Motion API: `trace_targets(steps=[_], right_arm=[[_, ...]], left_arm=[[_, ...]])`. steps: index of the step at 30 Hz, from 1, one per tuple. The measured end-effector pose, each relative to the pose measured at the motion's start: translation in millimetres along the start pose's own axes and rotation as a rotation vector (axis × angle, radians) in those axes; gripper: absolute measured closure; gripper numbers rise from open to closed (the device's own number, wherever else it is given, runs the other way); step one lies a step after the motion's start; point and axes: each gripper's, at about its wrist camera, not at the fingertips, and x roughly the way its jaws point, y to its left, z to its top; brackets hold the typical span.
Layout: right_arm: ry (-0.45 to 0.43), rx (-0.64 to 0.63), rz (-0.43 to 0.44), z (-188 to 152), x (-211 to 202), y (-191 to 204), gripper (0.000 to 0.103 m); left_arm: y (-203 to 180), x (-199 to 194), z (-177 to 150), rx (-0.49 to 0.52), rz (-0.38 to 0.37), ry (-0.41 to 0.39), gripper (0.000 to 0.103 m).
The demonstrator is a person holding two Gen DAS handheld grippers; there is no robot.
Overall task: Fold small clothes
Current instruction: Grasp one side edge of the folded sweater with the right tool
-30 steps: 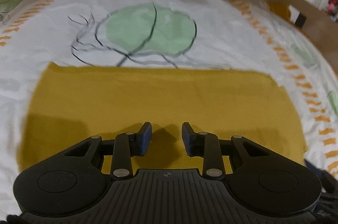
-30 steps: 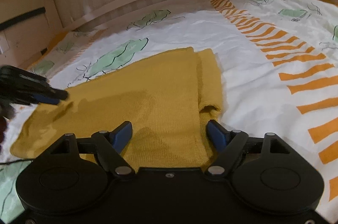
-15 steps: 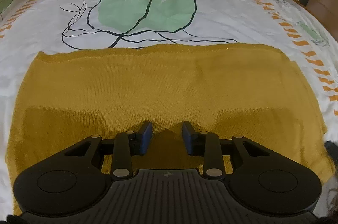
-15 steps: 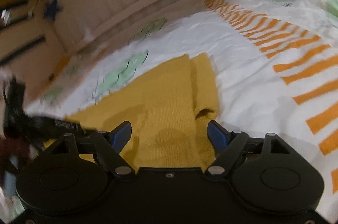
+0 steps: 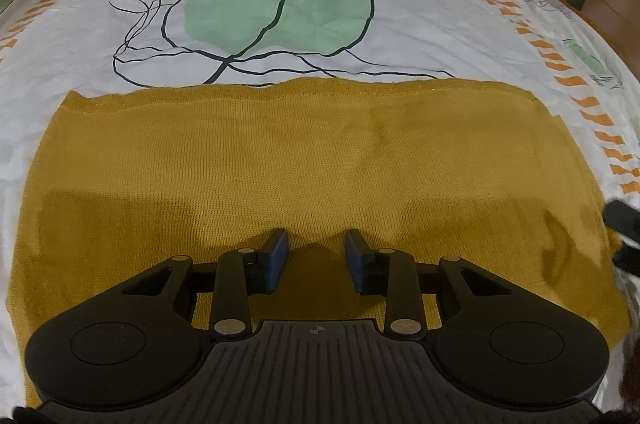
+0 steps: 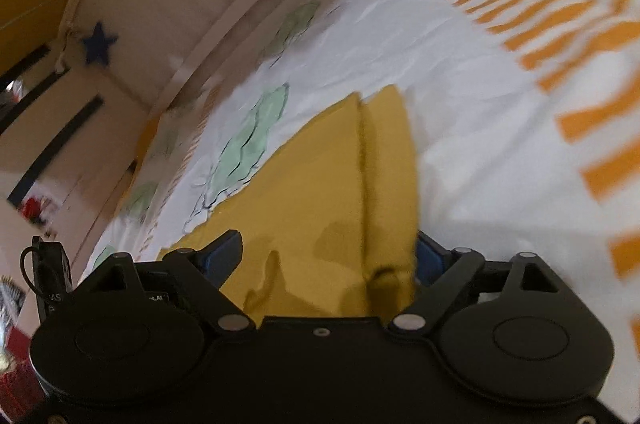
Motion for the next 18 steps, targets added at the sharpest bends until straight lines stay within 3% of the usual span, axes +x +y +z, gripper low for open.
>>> trace_targets(steps=[5, 8, 18], right_arm=[[-0.036, -0.041, 0.067, -7.0, 11.6, 1.0, 0.0], [-0.06, -0.126, 0.054, -15.8, 10.9, 8.1, 0.0], [-0.077, -0.156, 0.055, -15.9, 10.2, 7.5, 0.0]], left_arm=[[-2.1, 0.6, 0.2, 0.002, 0.01, 0.001, 0.071], [-5.4, 1.1, 0.0, 0.012, 0.026, -0.002, 0.07], [-27.2, 4.4, -4.0, 0.087, 0.133, -0.013, 0.07]])
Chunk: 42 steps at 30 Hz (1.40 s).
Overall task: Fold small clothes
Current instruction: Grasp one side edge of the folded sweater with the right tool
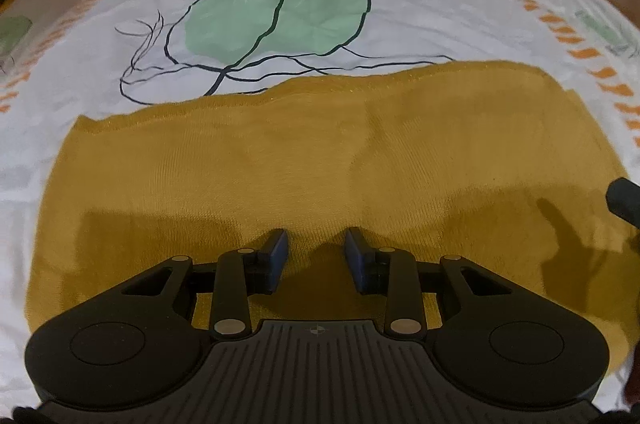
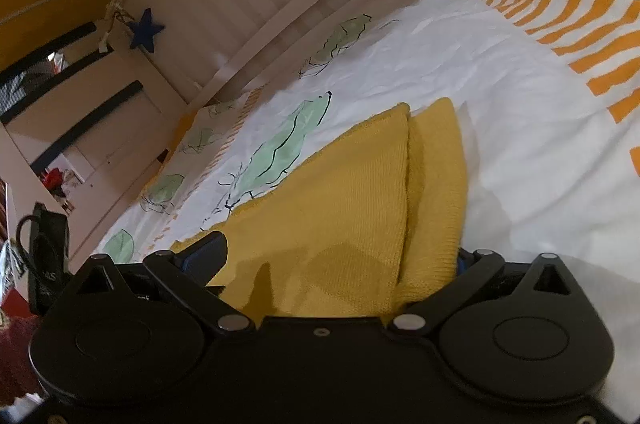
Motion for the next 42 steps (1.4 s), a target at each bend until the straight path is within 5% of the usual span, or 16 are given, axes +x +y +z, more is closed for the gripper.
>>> trace_targets(steps=[5, 32, 42], right_arm=[[0.002, -0.035, -0.027, -3.2, 3.2, 4.0, 0.0], [0.028, -0.11, -0.103, -8.1, 11.5, 15.9, 0.0], [0.038, -0.112, -0.114, -7.8, 11.1, 18.4, 0.0]], left_arm=[[-6.0, 0.2, 0.7, 0.022, 0.035, 0.01, 0.07], [4.0, -3.7, -9.5, -0.001, -0.022, -0.051, 0.07], [-1.0, -35.7, -34.9, 0.036, -0.027, -0.068, 0.072]])
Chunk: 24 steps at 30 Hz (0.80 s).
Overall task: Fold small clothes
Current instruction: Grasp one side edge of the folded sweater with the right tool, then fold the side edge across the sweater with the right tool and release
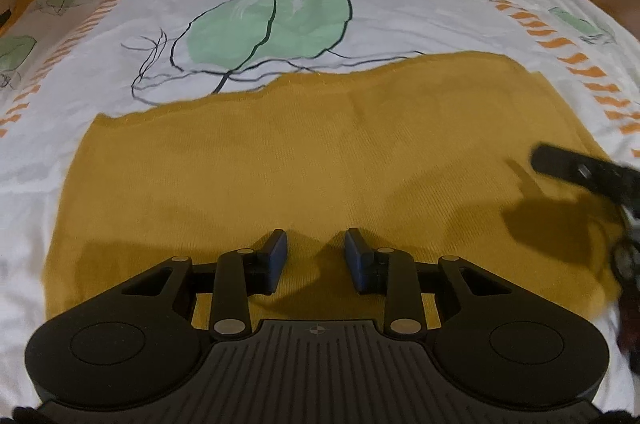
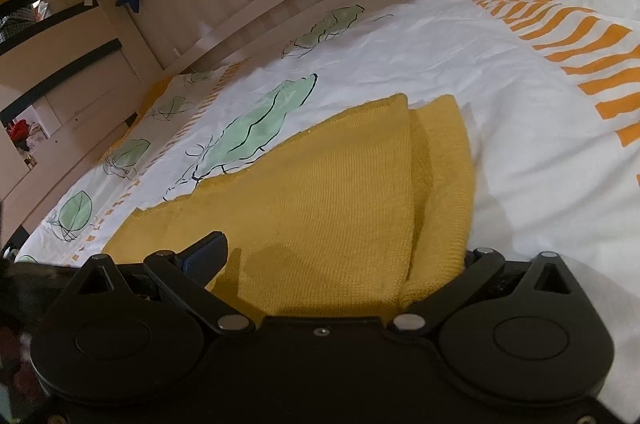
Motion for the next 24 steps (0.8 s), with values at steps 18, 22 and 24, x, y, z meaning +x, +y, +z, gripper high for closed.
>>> trace_targets(steps=[18, 22, 24], right_arm=[[0.008, 0.067, 0.044, 7.5, -4.2, -10.1, 0.0], [0.01, 0.099, 0.059, 9.5, -6.3, -13.6, 0.001], [0.017, 0.111, 0.06, 10.9, -6.4, -14.3, 0.001]], left_arm=[[76.6, -49.2, -8.0, -0.215, -0.075, -0.087, 0.072], [115.3, -52.9, 6.1, -0.256, -0.005, -0.114, 0.071], [132.0, -48.5, 12.3, -0.271, 0.035, -0.084, 0.071]])
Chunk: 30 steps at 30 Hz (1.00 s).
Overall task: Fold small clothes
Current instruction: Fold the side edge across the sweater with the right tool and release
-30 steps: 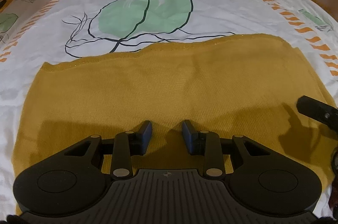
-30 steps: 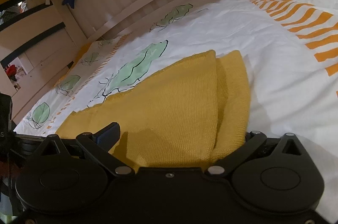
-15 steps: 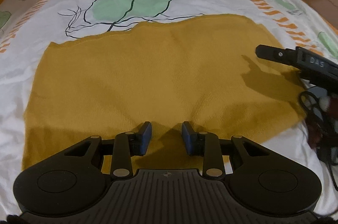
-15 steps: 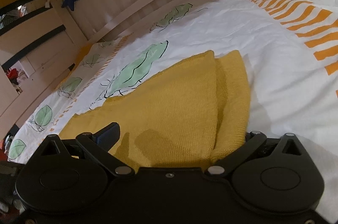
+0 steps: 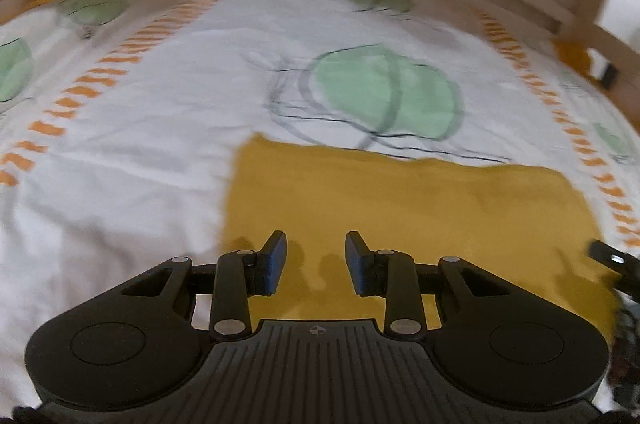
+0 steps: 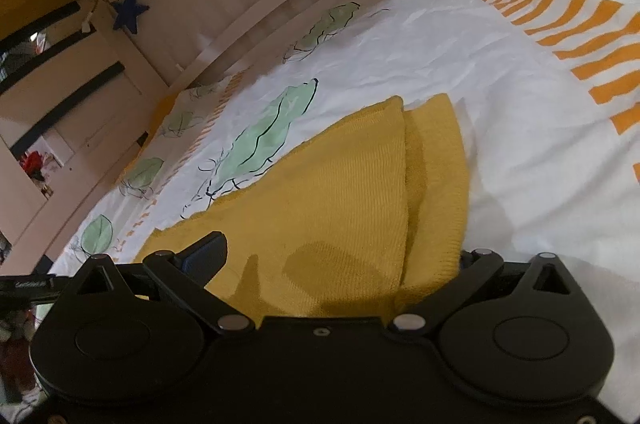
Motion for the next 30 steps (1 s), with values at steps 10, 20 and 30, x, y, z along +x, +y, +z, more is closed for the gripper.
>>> trace_targets(steps=[10, 20, 30], right_arm=[[0.086, 0.115, -0.138, 17.0, -7.9, -4.7, 0.065], [0.123, 0.034, -0.25, 42.1, -5.7, 51.5, 0.078], [0.15, -0.066, -0.207, 53.1, 19.4, 144.0, 0.08]], left_arm=[[22.0, 23.3, 4.3, 0.037, 0.061, 0.092, 0.071], [51.3, 0.6, 35.7, -0.02, 0.012, 0.075, 0.071], [82.9, -13.1, 49.0, -0.057, 0.005, 0.061, 0.071]])
